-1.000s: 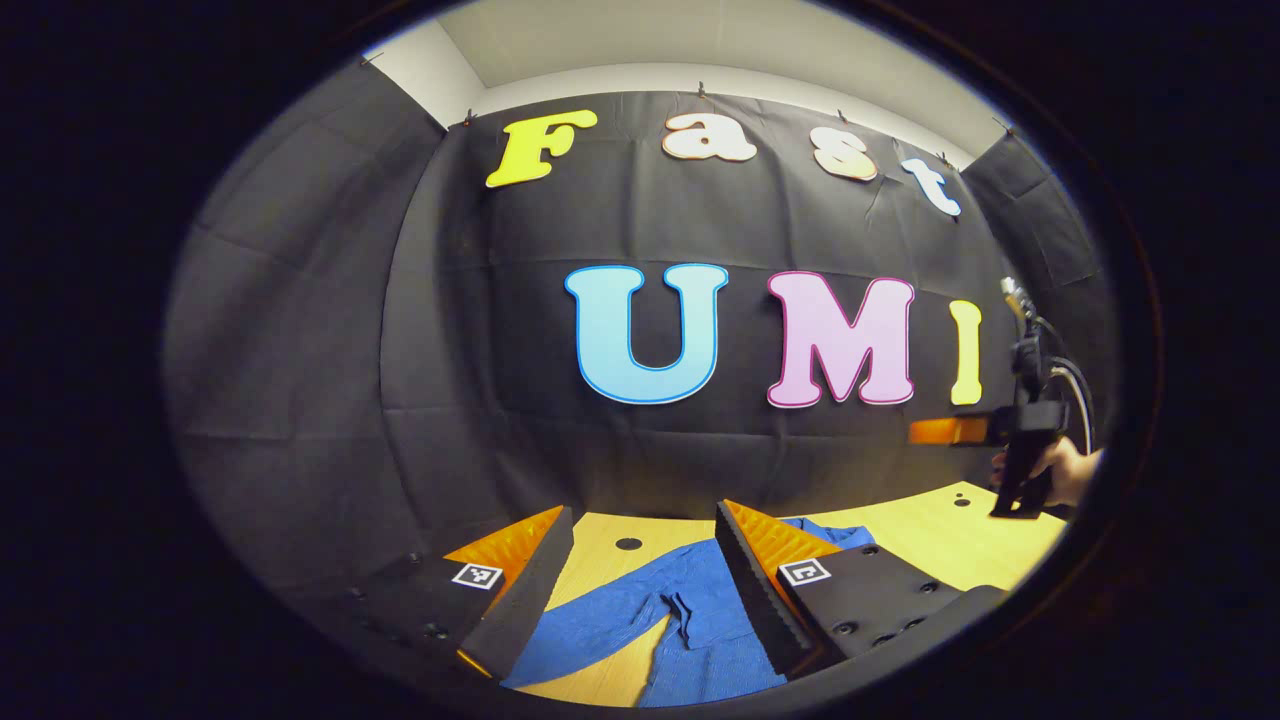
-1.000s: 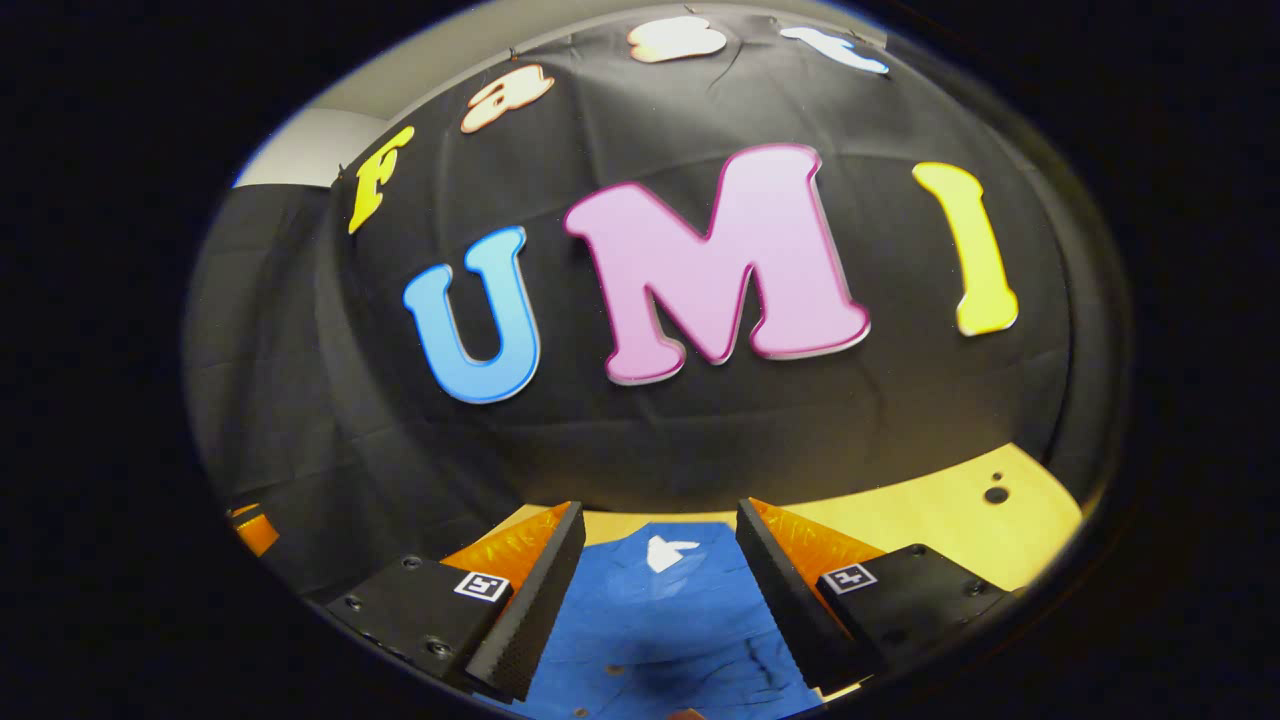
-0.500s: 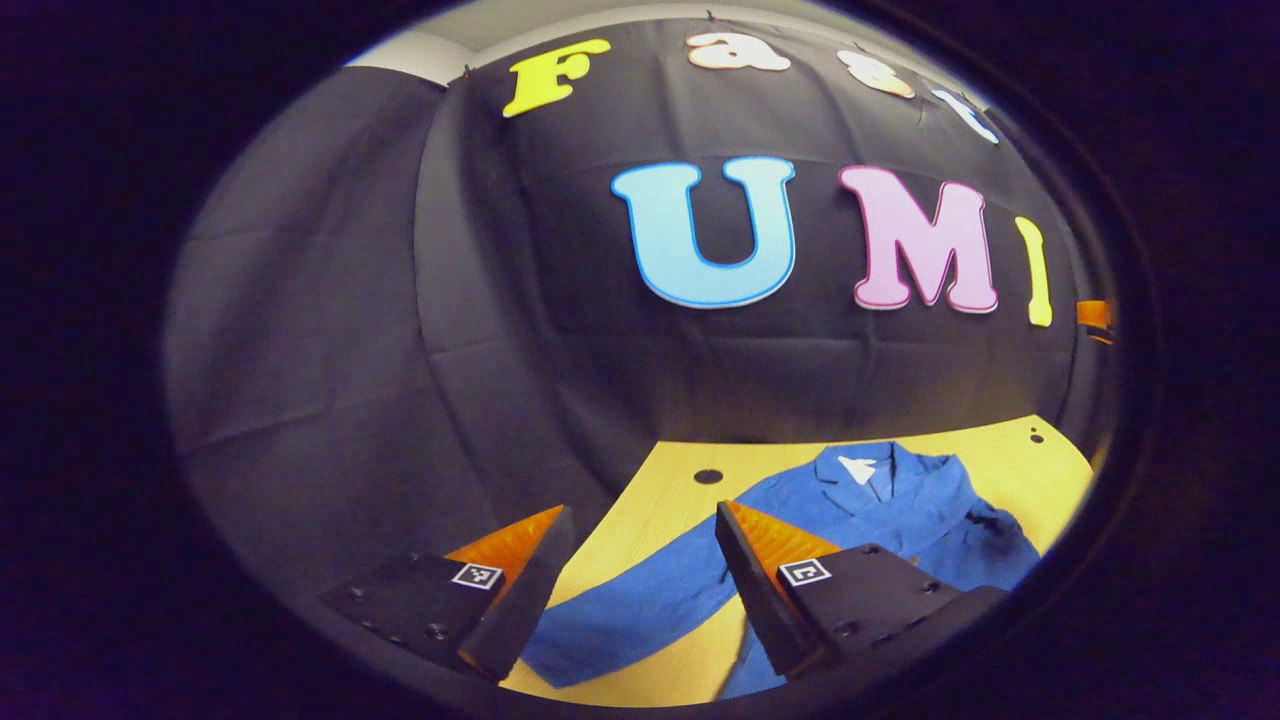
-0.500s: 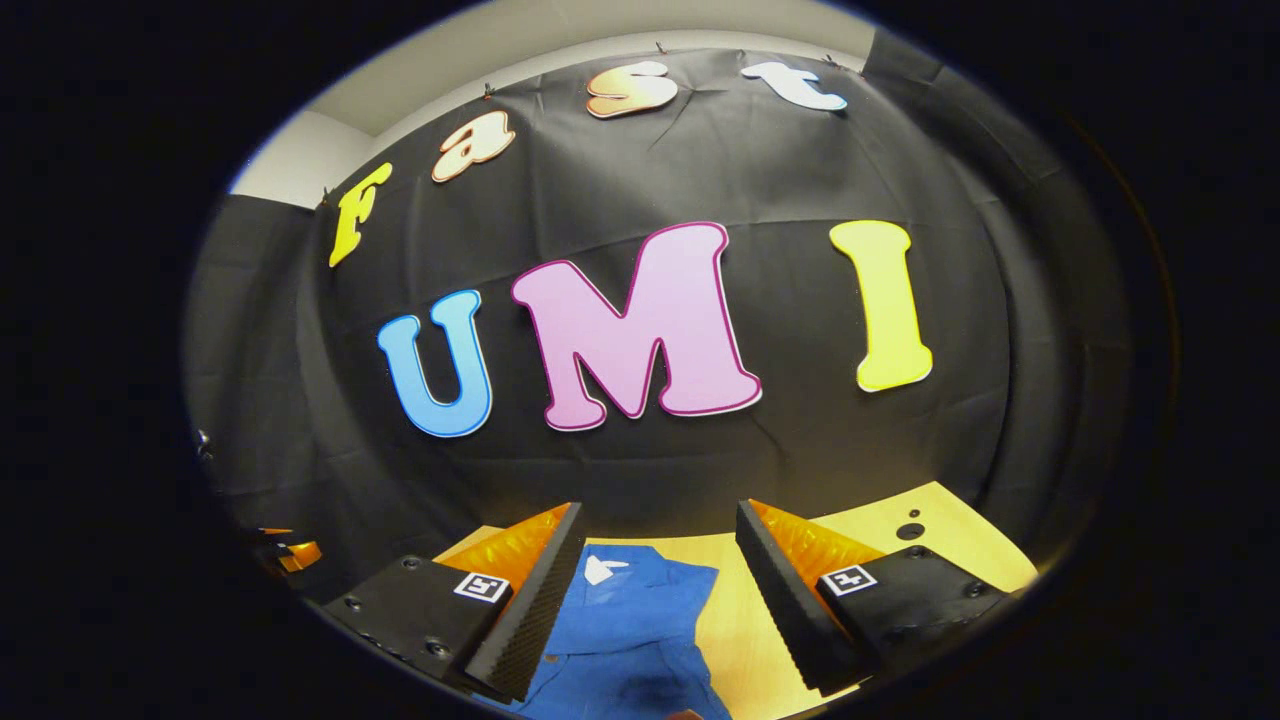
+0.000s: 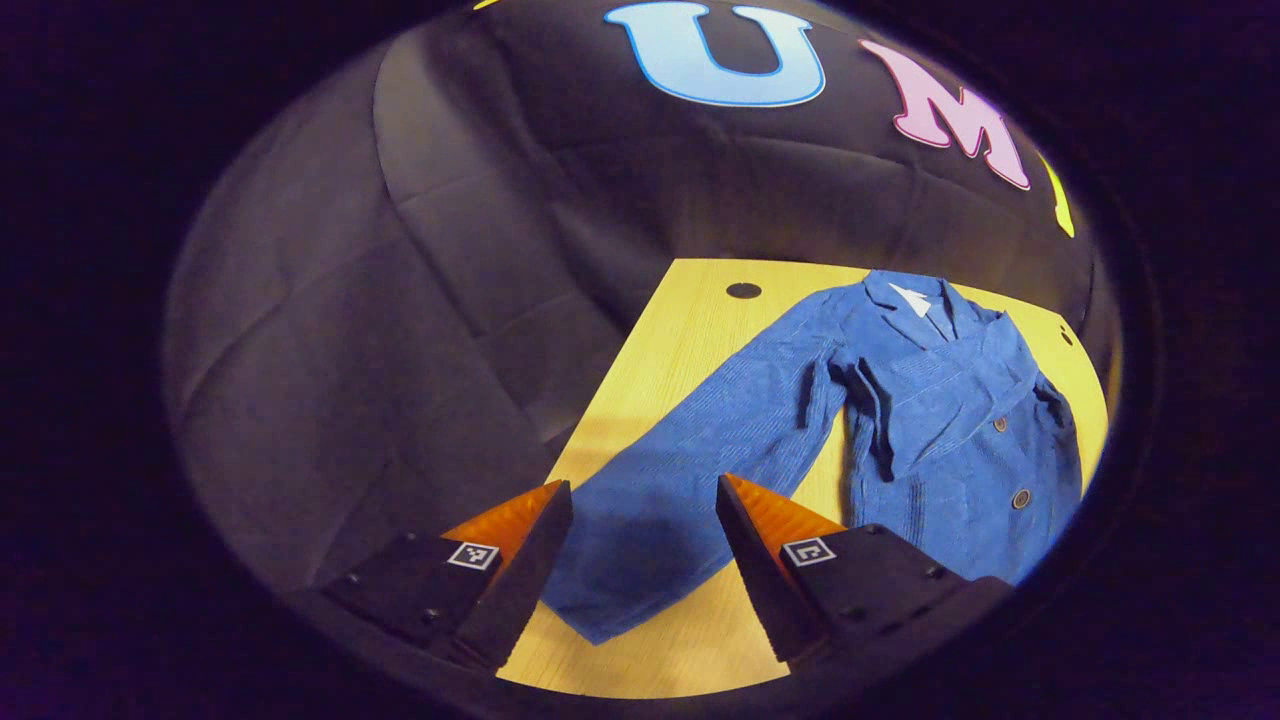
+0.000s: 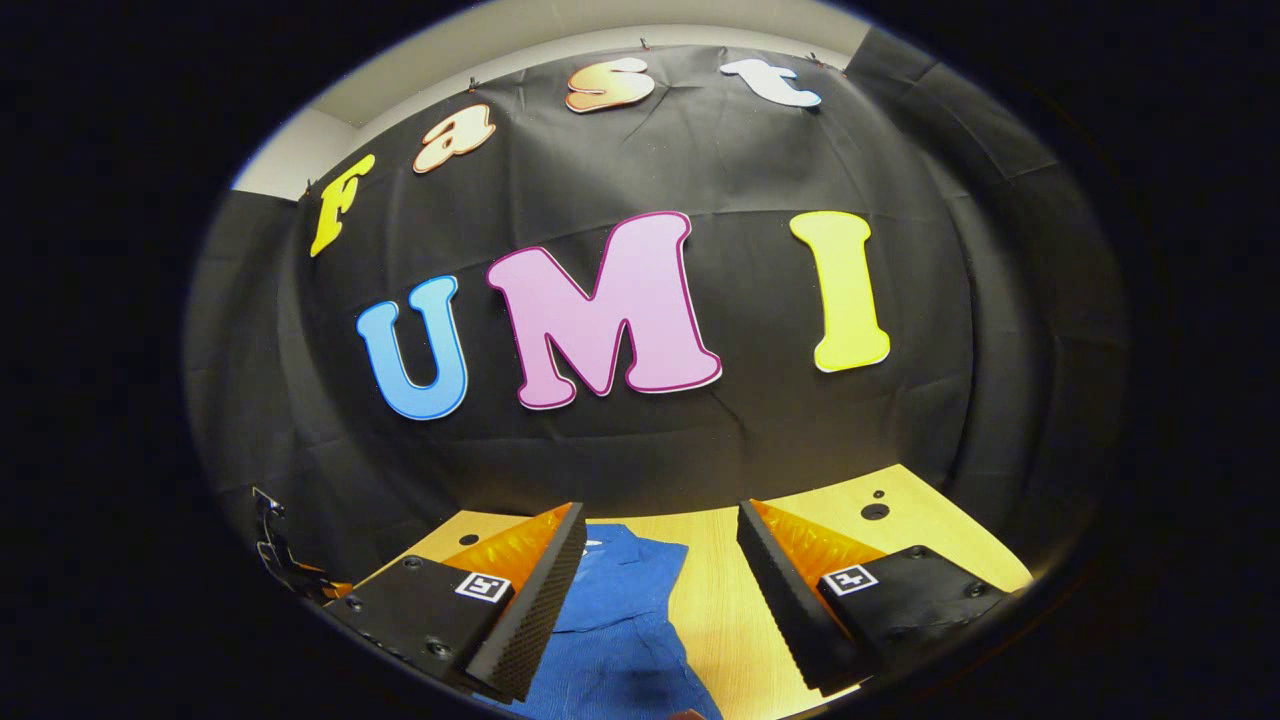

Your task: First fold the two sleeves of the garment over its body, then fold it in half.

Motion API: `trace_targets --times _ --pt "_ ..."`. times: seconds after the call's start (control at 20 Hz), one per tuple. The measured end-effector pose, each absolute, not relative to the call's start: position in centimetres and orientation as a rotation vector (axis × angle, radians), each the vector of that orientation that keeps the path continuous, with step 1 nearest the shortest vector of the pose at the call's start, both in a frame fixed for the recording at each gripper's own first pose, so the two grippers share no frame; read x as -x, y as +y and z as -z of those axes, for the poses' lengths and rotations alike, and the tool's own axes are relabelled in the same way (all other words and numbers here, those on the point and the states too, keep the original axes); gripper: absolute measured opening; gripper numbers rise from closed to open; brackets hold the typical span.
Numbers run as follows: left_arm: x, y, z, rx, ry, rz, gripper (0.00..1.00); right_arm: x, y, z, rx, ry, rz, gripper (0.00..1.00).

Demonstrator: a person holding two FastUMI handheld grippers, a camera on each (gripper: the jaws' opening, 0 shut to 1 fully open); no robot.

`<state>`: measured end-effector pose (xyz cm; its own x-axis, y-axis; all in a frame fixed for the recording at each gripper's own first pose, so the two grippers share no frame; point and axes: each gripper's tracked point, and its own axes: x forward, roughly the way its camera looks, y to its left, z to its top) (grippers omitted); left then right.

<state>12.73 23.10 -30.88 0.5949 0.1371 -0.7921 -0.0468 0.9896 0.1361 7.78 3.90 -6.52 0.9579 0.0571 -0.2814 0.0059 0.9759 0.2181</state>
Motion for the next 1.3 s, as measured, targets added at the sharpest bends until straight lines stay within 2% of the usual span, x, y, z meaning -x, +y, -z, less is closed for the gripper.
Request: trace_targets --times 0.35,0.55,0.6,0.65,0.75,0.8,0.85,0.9,1.05,1.3 --pt "-13.8 23.5 31.0 -0.063 1.079 -0.091 0.85 -6.3 4.2 6.4 -0.237 0.301 0.038 0.96" --pt "-14.8 22.6 30.0 0.012 1.045 -0.031 0.83 -5.2 4.2 5.7 -0.250 0.292 0.084 0.96" --pt "-14.5 22.6 30.4 0.010 1.042 -0.029 0.67 -4.9 4.4 5.7 -0.254 0.288 0.091 0.96" --pt "-14.5 22.3 30.6 0.001 1.042 -0.010 0.64 -4.6 4.5 5.6 -0.259 0.286 0.099 0.96" --pt "-14.7 22.1 30.8 -0.024 1.036 -0.012 0.31 -4.0 5.1 5.6 -0.272 0.291 0.096 0.96" --pt "-14.9 22.1 31.0 -0.044 1.041 -0.005 0.15 -3.7 5.3 5.7 -0.271 0.290 0.094 1.00" --pt "-15.0 22.0 30.7 -0.061 1.030 -0.002 0.15 -3.6 5.2 5.6 -0.262 0.284 0.095 0.96" --pt "-15.0 21.8 31.1 -0.074 1.034 -0.012 0.00 -3.4 5.0 5.8 -0.250 0.282 0.096 0.96" --pt "-16.4 20.1 29.6 -0.084 0.986 0.003 0.00 -2.9 4.9 7.3 -0.207 0.318 0.078 0.96" --pt "-20.7 14.9 23.6 -0.046 0.830 0.052 0.00 -3.2 4.5 8.2 -0.194 0.345 0.024 0.96"
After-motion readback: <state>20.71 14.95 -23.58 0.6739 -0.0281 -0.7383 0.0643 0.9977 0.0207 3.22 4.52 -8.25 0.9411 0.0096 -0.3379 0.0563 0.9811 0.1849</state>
